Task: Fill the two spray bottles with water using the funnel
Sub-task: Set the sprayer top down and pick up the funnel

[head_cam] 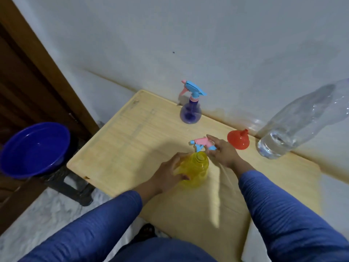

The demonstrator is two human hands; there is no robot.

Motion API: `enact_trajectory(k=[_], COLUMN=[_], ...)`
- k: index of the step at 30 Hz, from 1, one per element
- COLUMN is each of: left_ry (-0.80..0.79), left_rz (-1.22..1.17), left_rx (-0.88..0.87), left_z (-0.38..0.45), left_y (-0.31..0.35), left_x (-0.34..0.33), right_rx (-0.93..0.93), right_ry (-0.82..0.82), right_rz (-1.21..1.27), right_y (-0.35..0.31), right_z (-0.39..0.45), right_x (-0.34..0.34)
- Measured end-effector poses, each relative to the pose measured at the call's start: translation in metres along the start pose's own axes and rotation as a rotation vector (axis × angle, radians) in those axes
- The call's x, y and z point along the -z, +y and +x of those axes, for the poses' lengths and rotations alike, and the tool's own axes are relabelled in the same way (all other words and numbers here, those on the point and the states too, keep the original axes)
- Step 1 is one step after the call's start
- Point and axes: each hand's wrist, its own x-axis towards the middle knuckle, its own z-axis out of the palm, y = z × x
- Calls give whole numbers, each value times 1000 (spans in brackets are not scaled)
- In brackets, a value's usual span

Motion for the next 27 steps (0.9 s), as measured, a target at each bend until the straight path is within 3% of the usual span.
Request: enact_trajectory(k=[7, 13, 15, 22, 27], left_ry=[21, 52, 62, 55, 51], left_rz=[4, -60, -72, -76, -93], left_rx=[38, 45, 52, 93, 95], left_z=[1, -2, -2, -3, -3], left_y=[-1, 1, 0, -3, -2], left_x=[-4, -7, -7, -6, -8], right_rx=[-1, -150, -207, -351, -421], right_ry=[94, 623, 712, 646, 567], right_rz=[43, 167, 204, 364, 334], right_y=[27, 38, 40, 54, 63], right_z=[-2, -9, -9, 10, 20], right_x=[-10, -3, -2, -2, 3])
